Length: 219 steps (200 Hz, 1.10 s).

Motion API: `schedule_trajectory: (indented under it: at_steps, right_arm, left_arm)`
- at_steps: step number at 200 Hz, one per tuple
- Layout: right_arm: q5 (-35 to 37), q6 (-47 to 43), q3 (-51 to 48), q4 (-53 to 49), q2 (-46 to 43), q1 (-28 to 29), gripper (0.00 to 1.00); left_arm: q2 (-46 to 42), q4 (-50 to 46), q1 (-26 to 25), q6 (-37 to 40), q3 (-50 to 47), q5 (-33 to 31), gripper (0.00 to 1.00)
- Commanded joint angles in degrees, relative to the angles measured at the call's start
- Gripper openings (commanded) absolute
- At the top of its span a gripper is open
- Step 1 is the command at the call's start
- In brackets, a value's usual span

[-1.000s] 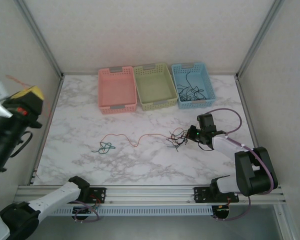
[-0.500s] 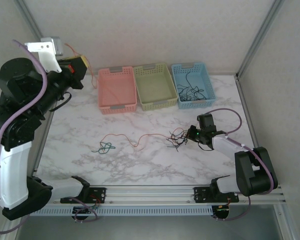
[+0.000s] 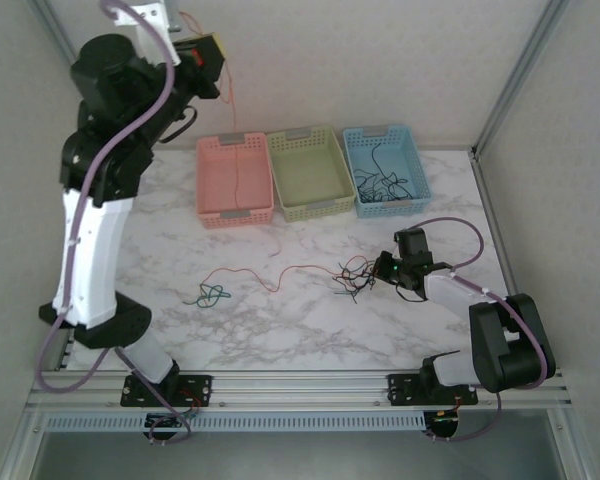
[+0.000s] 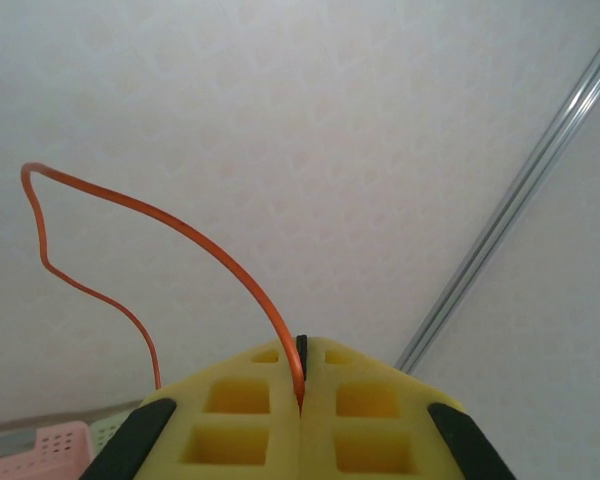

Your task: Untangle the cables

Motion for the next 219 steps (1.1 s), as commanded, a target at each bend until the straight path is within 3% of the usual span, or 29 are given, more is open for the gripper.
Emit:
schedule_trajectory:
  at_steps: [1,41,117,143,171,219]
  right_arm:
    - [-0.2,-0.1,-0.9,0.3,-0.4,-0.5,0.0]
    - [-0.6,-0.2,-0.8,0.4,-0.3,-0.4,0.0]
    - [-0.9,-0.3,-0.5,0.4,0.2,-0.5,0.0]
    - [-0.9,-0.3,-0.6,0.4,0.3,-0.5,0.0]
    - [-1.3,-0.3,-0.2,0.2,1.1,-0.4,0.0]
    - [-1.5,-0.2,0.2,0.0,1.8,-0.4,0.0]
  left_arm:
    - [2.9,5.6,1.0,-0.2,3.0,4.2,0.0]
    - [8.0,9.1,2.6,-1.3,8.5,5.9,0.0]
    - [11.7,22.3,2.9,1.0,9.5,7.6,0.0]
    - [12.9,23.3,3.5,6.8,10.7,4.1,0.0]
    - [14.1,23.4,5.6,12.3,10.7,-4.7,0.0]
    - [16.7,27.2,13.6,8.6,10.7,-7.6,0.0]
